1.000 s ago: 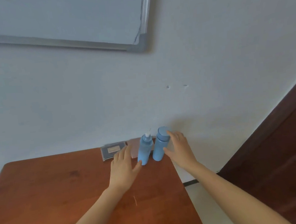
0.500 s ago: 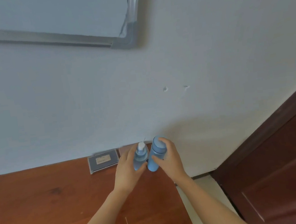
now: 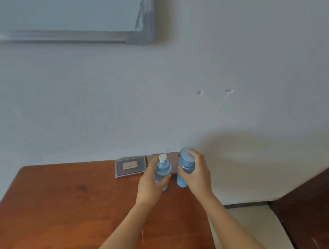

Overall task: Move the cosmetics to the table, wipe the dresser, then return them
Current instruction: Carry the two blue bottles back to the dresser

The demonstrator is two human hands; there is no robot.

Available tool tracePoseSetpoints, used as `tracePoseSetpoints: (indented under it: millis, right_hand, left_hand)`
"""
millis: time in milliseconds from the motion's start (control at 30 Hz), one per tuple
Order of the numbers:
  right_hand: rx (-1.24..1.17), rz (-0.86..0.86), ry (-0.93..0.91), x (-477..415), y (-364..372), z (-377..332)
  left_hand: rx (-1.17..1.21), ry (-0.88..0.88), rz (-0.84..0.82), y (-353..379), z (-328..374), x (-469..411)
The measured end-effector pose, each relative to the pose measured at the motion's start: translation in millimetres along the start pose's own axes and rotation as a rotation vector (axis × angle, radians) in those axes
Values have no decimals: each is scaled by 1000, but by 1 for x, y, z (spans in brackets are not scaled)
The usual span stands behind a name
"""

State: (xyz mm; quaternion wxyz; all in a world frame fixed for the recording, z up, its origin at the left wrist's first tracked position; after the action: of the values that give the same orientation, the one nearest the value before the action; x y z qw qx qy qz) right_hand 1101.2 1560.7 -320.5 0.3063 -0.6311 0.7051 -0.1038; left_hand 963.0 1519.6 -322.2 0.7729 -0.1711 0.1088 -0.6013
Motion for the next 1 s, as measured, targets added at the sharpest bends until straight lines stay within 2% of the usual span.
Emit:
tracePoseSetpoints:
  millis: [167, 533, 767, 1000]
  right_hand:
    - [-25, -10, -19, 1, -2, 1]
    - [-163, -52, -71, 23, -23, -20]
    - [-159, -100, 3, 54, -54, -59]
    - [-1, 99, 185, 140, -77, -99]
  left_hand:
    - [-15, -60, 40, 0, -2, 7]
    - [-56, 11, 124, -44, 5, 31]
    - [-28, 95, -33, -59, -1, 40]
    - [13, 289, -335, -71, 4, 58]
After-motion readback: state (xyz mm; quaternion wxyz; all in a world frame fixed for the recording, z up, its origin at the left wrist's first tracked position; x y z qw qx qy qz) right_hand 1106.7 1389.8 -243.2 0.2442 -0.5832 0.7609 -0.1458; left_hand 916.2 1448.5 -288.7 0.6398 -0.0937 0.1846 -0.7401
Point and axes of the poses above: each hand's wrist, its own x-axis away from the middle knuckle, its own y-axis out of the palm, z = x × y, the point moved 2 cm from there along -x, towards the middle knuckle, and after that the axes turned 1 degree about z, right-handed, at the moved point
